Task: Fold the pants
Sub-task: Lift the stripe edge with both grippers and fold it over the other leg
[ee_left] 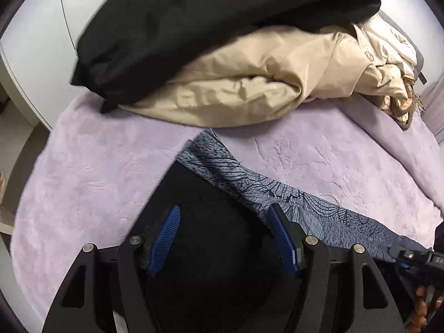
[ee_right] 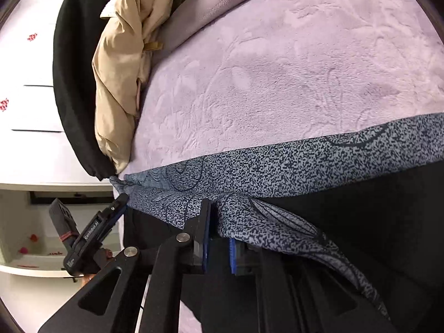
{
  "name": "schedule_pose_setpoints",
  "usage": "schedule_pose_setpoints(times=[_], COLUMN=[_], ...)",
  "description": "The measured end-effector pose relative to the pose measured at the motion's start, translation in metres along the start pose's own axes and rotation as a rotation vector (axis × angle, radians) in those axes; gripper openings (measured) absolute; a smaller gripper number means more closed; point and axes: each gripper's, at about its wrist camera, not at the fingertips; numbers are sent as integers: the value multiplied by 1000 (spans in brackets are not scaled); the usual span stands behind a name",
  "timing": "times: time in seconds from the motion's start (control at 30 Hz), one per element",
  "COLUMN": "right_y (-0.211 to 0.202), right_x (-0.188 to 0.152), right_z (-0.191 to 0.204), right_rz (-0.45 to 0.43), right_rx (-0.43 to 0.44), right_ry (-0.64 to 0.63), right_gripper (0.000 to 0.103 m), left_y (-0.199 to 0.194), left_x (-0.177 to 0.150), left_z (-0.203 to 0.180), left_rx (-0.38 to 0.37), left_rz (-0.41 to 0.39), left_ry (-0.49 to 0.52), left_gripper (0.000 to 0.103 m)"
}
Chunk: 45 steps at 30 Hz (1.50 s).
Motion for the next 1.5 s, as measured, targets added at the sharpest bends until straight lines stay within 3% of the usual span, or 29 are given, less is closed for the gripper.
schedule_pose_setpoints(times=[0.03, 0.07, 0.1, 0.13, 0.23, 0.33, 0.4, 0.5, 0.6, 0.87, 0.97, 1.1, 1.27, 1.33, 1.4, 1.47, 1.5], right_y=[-6, -14, -25, -36, -70, -83, -89, -112, -150, -232, -248, -249, -239, -229, -215, -207, -208], right_x=[-3, -6, -11, -16, -39, -67, -85, -118, -157, -258, -276, -292, -296, -295, -288, -284, -283], right_z=[2, 5, 9, 11, 12, -4, -25, -61, -107, -246, -281, -325, -346, -353, -357, -359, -362], right_rz=[-8, -20, -31, -42, -75, -62, -50, -65, -131, -328, -357, -324, -280, -231, -183, -134, -134], right_rx=[20, 34, 52, 65, 47, 12, -40, -101, -118, -207, -267, -307, -208, -122, -57, -36, -6], right_ry=[-5, -16, -35, -44, -89, -75, -55, 3, 137, 602, 681, 716, 701, 661, 640, 635, 654], right_gripper=[38, 64, 73, 75, 75, 75, 73, 73, 73, 73, 73, 73, 70, 70, 62, 11, 10], left_y=[-11, -18, -23, -26, -11, 18, 32, 25, 9, 10, 23, 36, 52, 56, 57, 60, 61], left_x=[-1, -2, -5, -10, -28, -50, -58, -65, -76, -151, -182, -208, -216, -223, -227, -231, -231], left_z=[-4, -8, -13, -23, -49, -79, -98, -115, -136, -250, -292, -330, -351, -354, -358, -365, -370], left_rx=[20, 20, 20, 15, -12, -31, 10, 21, -43, -229, -263, -277, -274, -272, -265, -254, -256], left_rz=[-9, -12, -8, 9, 57, 117, 149, 145, 185, 327, 381, 429, 466, 472, 476, 481, 484], left_ry=[27, 49, 71, 109, 166, 228, 269, 312, 358, 547, 594, 635, 648, 655, 664, 666, 656], left_gripper=[67, 67, 67, 67, 80, 80, 80, 80, 80, 80, 80, 80, 80, 80, 80, 80, 80])
Point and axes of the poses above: each gripper's, at about its wrist camera, not at the fingertips, and y roughly the way its jaws point, z to its left, x to its top, and after that the axes turned 14 degrees about -x, right-handed
